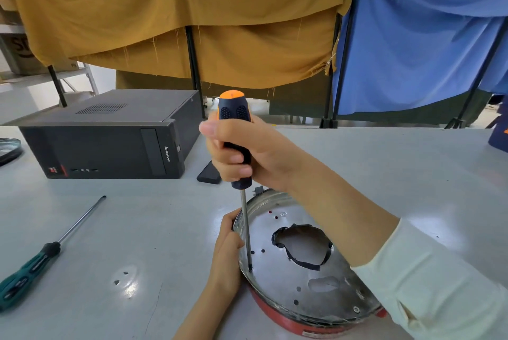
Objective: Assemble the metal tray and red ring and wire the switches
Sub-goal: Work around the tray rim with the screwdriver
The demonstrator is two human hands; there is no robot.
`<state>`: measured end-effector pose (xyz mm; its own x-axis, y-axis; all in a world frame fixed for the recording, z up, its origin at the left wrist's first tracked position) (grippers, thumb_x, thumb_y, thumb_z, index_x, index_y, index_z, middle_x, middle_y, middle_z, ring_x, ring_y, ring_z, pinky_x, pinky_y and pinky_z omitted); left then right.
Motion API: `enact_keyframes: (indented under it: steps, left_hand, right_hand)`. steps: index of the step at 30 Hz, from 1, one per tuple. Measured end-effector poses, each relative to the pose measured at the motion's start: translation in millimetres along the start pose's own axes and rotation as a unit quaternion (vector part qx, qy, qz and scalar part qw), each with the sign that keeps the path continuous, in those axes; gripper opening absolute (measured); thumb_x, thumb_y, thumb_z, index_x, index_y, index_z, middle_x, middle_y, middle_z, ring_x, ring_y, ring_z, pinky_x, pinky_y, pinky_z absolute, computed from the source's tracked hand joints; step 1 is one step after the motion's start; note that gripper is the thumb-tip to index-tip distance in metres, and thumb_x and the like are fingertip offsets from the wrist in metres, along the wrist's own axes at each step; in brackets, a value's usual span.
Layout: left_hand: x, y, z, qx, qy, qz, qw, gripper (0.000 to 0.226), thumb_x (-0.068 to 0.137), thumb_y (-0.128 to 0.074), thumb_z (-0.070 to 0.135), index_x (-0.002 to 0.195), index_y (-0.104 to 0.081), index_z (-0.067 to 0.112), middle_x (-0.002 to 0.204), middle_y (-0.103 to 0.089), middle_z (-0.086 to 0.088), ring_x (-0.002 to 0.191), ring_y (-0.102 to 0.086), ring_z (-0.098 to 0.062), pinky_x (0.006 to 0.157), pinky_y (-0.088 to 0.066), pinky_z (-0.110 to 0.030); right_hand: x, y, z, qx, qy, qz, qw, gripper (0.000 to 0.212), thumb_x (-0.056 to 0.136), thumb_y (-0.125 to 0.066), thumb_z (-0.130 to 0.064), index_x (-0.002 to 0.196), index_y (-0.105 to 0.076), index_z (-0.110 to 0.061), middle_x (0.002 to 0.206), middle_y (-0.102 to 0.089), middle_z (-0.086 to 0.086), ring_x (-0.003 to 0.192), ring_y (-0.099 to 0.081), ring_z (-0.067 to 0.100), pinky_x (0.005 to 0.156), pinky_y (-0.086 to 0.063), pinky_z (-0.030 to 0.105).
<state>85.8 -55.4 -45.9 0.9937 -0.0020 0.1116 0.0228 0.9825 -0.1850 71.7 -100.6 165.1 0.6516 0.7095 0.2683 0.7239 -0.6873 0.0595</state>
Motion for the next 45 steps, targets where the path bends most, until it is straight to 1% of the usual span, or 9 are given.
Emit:
enact_keyframes:
  steps: [4,7,9,18,20,24,32,40,45]
  left_hand:
    - [2,2,-4,-0.005,0.011,0.018,1.000,0.046,0.068,-0.044,0.017,0.109,-0.062,0.024,0.099,-0.072,0.005,0.089,-0.068,-0.010,0.063,-0.052,-0.018]
    - [6,4,-7,-0.006,0.018,0.035,0.999,0.042,0.070,-0.040,0.008,0.101,-0.063,0.024,0.085,-0.072,0.008,0.077,-0.068,-0.007,0.056,-0.050,-0.015]
    - [6,4,-8,-0.001,0.017,0.039,0.999,0.042,0.069,-0.039,0.007,0.100,-0.062,0.023,0.083,-0.071,0.008,0.076,-0.068,-0.007,0.057,-0.050,-0.015]
    - [2,4,-6,0.006,0.013,0.022,1.000,0.037,0.073,-0.044,0.019,0.100,-0.063,0.034,0.102,-0.069,0.006,0.093,-0.066,-0.009,0.067,-0.052,-0.018]
    - [2,2,-5,-0.004,0.011,0.016,1.000,0.039,0.071,-0.043,0.018,0.104,-0.062,0.028,0.104,-0.069,0.002,0.093,-0.066,-0.012,0.066,-0.052,-0.019]
    - [2,1,-5,-0.019,0.012,0.021,1.000,0.042,0.068,-0.044,0.014,0.103,-0.063,0.028,0.105,-0.069,0.001,0.095,-0.066,-0.016,0.068,-0.053,-0.024]
    - [4,2,-5,-0.004,0.012,0.033,0.999,0.048,0.061,-0.040,0.013,0.104,-0.060,0.020,0.087,-0.072,0.009,0.080,-0.068,-0.006,0.059,-0.050,-0.016]
    - [-1,1,0,-0.003,0.002,0.020,1.000,0.044,0.066,-0.043,0.017,0.107,-0.058,0.016,0.098,-0.069,0.002,0.088,-0.065,-0.011,0.065,-0.050,-0.020]
    - [-2,0,-1,-0.010,0.001,0.029,1.000,0.043,0.066,-0.043,0.017,0.106,-0.058,0.017,0.104,-0.067,-0.004,0.092,-0.065,-0.016,0.068,-0.051,-0.025]
  right_hand:
    - [-3,12,6,0.096,0.024,0.156,0.983,0.033,0.097,-0.046,-0.007,0.065,-0.041,-0.014,0.040,-0.039,-0.009,0.030,-0.034,0.004,0.036,-0.031,0.013]
    - [-15,26,10,-0.017,0.062,0.358,0.931,0.032,0.085,-0.059,-0.014,0.058,-0.045,-0.024,0.042,-0.038,-0.011,0.036,-0.036,0.006,0.041,-0.034,0.019]
    - [-17,26,11,-0.058,0.061,0.389,0.917,0.030,0.082,-0.063,-0.018,0.059,-0.046,-0.025,0.045,-0.040,-0.008,0.040,-0.038,0.008,0.044,-0.036,0.023]
    - [4,9,3,0.039,-0.048,0.013,0.998,0.017,0.085,-0.055,-0.027,0.099,-0.057,-0.017,0.080,-0.067,-0.001,0.055,-0.058,0.014,0.057,-0.048,0.025]
    - [4,6,2,0.057,-0.045,-0.016,0.997,0.011,0.086,-0.050,-0.024,0.086,-0.057,-0.016,0.068,-0.060,0.000,0.045,-0.048,0.011,0.052,-0.042,0.023]
    - [4,5,8,0.093,-0.016,0.042,0.995,0.025,0.089,-0.049,-0.019,0.065,-0.043,-0.016,0.047,-0.038,-0.006,0.037,-0.031,0.007,0.043,-0.030,0.019]
    - [-19,26,8,-0.022,0.090,0.384,0.919,0.031,0.088,-0.063,-0.017,0.063,-0.045,-0.018,0.054,-0.043,0.001,0.048,-0.038,0.014,0.049,-0.035,0.026]
    - [4,14,4,0.080,-0.016,0.060,0.995,0.005,0.091,-0.056,-0.016,0.088,-0.056,-0.012,0.075,-0.067,-0.005,0.071,-0.067,0.016,0.057,-0.053,0.026]
    - [6,7,6,0.127,-0.011,0.006,0.992,0.022,0.085,-0.049,-0.019,0.069,-0.037,-0.013,0.047,-0.039,-0.005,0.034,-0.031,0.006,0.038,-0.029,0.018]
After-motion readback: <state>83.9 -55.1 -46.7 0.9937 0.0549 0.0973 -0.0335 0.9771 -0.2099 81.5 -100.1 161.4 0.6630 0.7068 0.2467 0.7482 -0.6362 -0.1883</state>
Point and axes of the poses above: each hand's wrist, its own x-axis towards the middle knuckle, its own y-axis out of the back of the hand, z = x × y, the point moved 7 cm from there along x, towards the middle knuckle
